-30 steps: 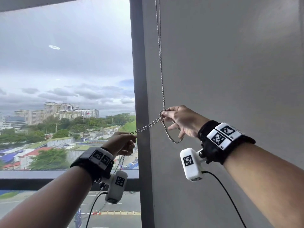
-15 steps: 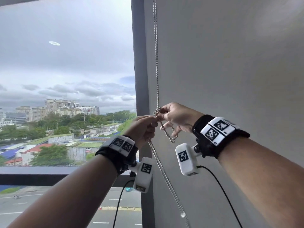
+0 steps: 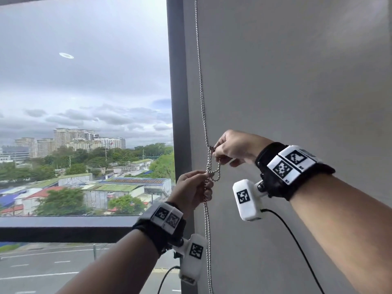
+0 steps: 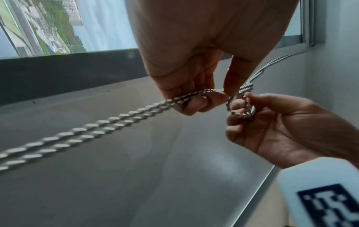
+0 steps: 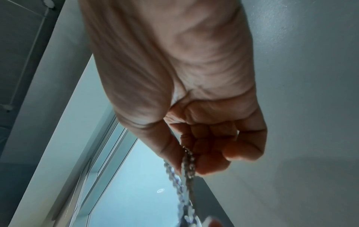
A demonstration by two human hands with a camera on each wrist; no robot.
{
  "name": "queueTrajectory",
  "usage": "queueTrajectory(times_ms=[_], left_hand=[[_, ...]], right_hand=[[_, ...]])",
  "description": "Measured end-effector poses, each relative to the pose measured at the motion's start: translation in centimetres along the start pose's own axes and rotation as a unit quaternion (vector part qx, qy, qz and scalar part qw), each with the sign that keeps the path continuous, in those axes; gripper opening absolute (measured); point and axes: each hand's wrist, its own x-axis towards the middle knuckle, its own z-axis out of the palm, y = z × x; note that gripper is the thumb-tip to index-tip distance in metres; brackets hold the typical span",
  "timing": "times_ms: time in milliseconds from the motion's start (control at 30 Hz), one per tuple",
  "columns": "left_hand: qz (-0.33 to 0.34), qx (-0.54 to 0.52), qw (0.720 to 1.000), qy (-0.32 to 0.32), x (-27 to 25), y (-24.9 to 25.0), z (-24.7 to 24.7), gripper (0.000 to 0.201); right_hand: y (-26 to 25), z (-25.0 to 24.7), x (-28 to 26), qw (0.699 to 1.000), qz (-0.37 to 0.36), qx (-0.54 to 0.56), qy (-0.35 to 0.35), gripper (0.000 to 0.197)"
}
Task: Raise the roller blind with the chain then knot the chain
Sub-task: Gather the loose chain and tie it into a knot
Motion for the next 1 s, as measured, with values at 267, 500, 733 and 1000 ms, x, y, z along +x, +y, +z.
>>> queueTrajectory(times_ms=[267, 500, 733, 1000], left_hand=[[0.090, 0.021, 0.995, 0.021, 0.6, 1.1, 1.0, 0.014], [0.106, 0.032, 0.993, 0.047, -0.1, -0.5, 0.8, 0.019], [0.135, 0.063, 0.987, 0.056, -0.6, -1.6, 0.9, 0.021], [0.106, 0.034, 0.993, 0.039, -1.3, -2.9, 0.9, 0.025]], right_hand=[[0.1, 0.2, -0.2, 0.994, -0.028, 0.096, 0.054, 0.010], [0.1, 0.5, 0.0, 0.989, -0.047, 0.119, 0.072, 0.011], [0.4, 1.2, 0.5, 0.990, -0.037, 0.127, 0.046, 0.005], [0.5, 1.6, 0.5, 0.993, -0.025, 0.115, 0.022, 0.013]])
